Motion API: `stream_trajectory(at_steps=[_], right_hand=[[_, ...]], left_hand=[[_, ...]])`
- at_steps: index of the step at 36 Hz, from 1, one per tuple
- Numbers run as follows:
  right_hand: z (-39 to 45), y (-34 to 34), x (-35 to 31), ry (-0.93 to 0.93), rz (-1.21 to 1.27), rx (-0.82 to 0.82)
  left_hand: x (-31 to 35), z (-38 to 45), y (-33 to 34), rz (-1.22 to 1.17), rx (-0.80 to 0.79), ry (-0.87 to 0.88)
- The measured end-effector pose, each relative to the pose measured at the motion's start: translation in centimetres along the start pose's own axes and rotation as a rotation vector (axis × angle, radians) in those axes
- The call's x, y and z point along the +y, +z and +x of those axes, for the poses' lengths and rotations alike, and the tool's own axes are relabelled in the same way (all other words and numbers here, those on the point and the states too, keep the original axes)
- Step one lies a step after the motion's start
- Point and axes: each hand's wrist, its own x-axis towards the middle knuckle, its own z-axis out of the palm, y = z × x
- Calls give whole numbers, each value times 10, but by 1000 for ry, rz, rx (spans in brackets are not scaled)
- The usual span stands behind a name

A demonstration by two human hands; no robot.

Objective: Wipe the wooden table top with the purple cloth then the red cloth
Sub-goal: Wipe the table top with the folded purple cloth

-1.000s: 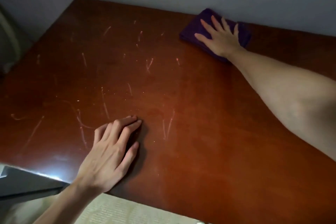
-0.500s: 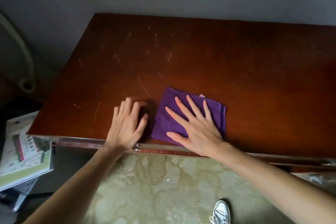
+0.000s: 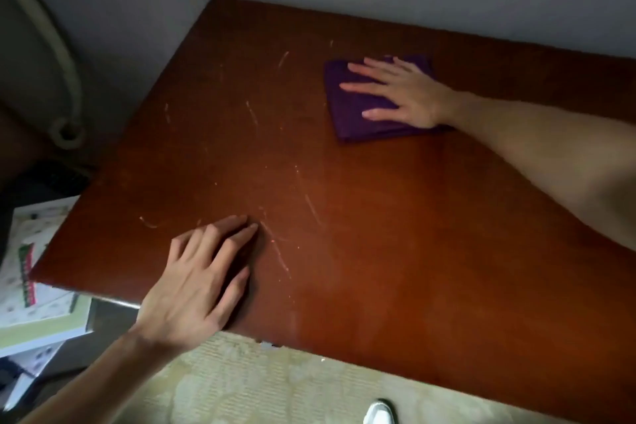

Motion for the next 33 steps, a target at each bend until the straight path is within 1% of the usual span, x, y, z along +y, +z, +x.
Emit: stream_trajectory(at_steps=[4,8,10,15,17,20,25,28,30,31,33], right_hand=[[42,-12,38,139,76,30],[68,-13,49,409,172,120],[74,-12,44,501,190,147],[72,-7,5,679,210,135],[67,-3,-22,718,205,136],[49,4,-78,711,195,147],[-4,27,-223,590,122,171],[-33,35,-308,522,114,182],[-49,41,-351,475,88,153],[-54,43,-366,452,73,142],[-61,46,-382,424,58,141]], left_hand=[[-1,2,0,-7,-17,-3],[-2,3,2,-6,-3,12],[-2,3,2,-7,13,15],[0,2,2,-28,40,18],[-1,1,3,-34,67,27],[-3,-3,5,-76,133,20],[-4,-10,4,-113,222,85],[-8,-16,-1,-245,278,113],[-14,-19,-11,-346,326,104],[-20,-21,-17,-355,344,92],[-43,-25,-28,-294,345,46]])
